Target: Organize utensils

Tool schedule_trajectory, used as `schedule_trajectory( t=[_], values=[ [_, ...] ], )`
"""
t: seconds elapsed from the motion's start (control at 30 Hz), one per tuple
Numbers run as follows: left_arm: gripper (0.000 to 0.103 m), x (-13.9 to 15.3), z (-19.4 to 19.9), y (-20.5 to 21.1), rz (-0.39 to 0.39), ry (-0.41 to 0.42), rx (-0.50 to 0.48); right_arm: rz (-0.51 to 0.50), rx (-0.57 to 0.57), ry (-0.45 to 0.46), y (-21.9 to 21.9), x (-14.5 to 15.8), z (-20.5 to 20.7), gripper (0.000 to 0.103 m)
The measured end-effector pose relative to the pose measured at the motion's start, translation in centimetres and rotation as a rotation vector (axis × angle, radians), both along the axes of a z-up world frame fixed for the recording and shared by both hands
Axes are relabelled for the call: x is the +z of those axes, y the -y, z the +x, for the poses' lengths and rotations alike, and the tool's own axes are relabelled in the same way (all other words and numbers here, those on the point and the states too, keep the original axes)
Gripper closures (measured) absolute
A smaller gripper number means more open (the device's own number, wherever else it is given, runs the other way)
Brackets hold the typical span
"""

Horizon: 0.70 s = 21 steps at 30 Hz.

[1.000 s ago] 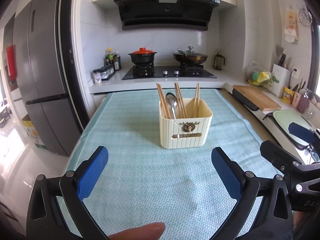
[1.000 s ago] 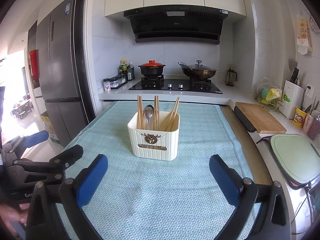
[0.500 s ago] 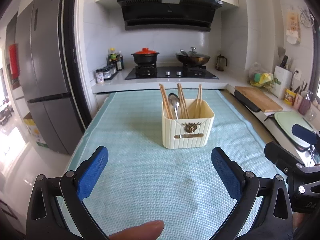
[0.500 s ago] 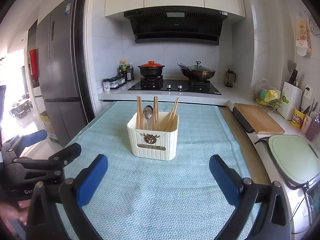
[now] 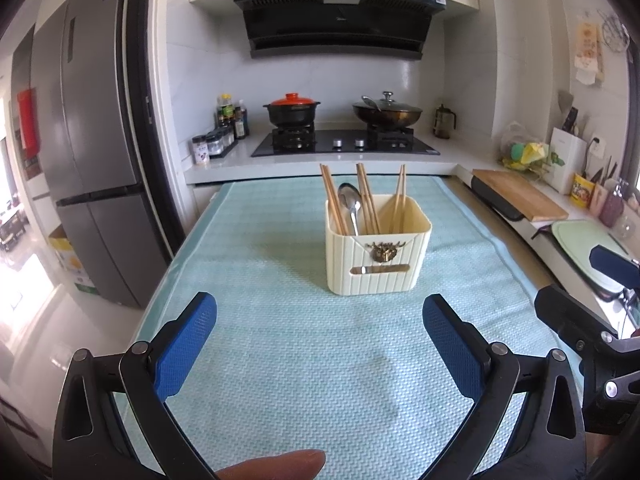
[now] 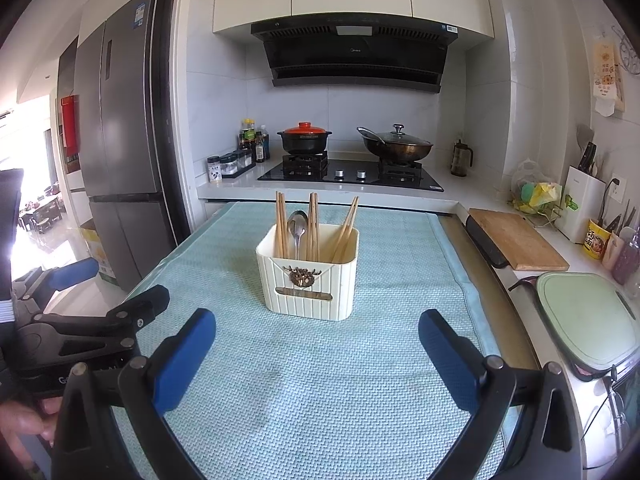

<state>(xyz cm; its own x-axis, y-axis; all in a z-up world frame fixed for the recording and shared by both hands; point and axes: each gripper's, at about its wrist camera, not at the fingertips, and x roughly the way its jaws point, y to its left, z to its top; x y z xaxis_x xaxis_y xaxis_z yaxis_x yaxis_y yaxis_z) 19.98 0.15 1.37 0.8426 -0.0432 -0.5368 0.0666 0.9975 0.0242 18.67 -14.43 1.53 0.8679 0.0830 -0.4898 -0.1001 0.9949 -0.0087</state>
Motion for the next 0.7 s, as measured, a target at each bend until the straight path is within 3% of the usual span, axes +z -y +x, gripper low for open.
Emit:
schedule_trajectory(
  t=[0.7],
  values=[
    [0.000, -0.02, -0.26, 0.51, -0.001, 0.000, -0.025, -0.007, -0.009, -0.005, 0.34, -0.06, -0.18, 0.000]
  ],
)
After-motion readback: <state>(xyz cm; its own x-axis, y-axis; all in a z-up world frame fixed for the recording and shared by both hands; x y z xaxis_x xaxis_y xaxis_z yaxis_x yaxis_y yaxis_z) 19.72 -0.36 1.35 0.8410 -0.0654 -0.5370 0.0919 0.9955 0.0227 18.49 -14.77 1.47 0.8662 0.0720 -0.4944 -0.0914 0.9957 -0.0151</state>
